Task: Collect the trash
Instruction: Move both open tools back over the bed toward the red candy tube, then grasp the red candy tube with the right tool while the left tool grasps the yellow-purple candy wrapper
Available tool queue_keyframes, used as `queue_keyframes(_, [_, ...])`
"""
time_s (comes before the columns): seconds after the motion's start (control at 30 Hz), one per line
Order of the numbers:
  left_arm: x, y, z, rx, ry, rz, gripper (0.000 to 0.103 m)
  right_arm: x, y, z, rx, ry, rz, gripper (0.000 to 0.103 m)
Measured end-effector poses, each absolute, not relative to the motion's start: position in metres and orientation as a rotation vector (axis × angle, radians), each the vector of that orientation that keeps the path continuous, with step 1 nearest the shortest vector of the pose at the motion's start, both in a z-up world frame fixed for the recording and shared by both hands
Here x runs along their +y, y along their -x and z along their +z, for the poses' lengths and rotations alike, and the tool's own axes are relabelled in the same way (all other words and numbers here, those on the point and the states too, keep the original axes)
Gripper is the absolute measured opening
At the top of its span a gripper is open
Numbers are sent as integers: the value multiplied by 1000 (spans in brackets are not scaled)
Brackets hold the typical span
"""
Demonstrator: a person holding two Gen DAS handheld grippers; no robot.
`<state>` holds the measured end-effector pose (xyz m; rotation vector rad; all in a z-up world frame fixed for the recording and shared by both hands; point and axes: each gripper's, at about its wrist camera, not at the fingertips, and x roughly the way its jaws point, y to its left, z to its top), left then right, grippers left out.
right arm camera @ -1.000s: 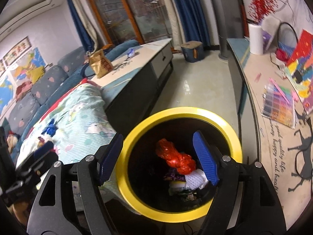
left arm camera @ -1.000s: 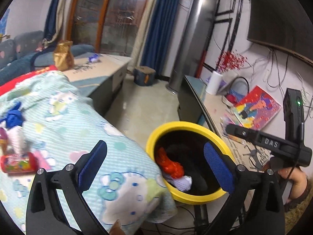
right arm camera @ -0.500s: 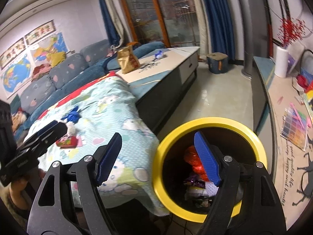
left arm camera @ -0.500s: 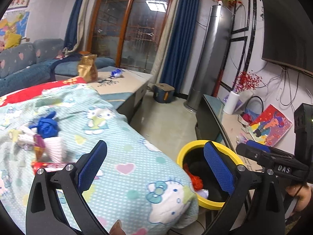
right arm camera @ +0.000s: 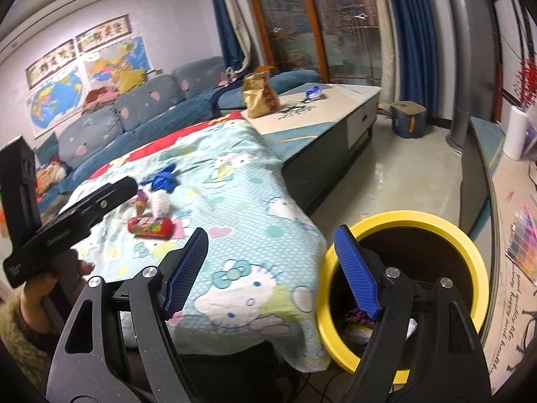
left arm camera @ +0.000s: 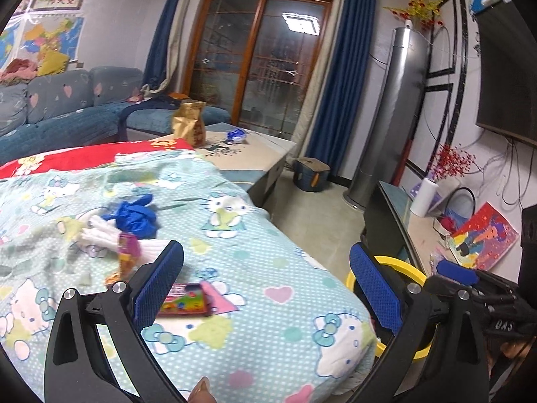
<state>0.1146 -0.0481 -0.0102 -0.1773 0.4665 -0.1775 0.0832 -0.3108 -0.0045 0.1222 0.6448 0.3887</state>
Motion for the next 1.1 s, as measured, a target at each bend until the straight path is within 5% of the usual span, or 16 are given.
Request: queue_keyframes(1.1, [117,-110,-35,543,383,62,95,-144,-119,-25,760,151,733,70])
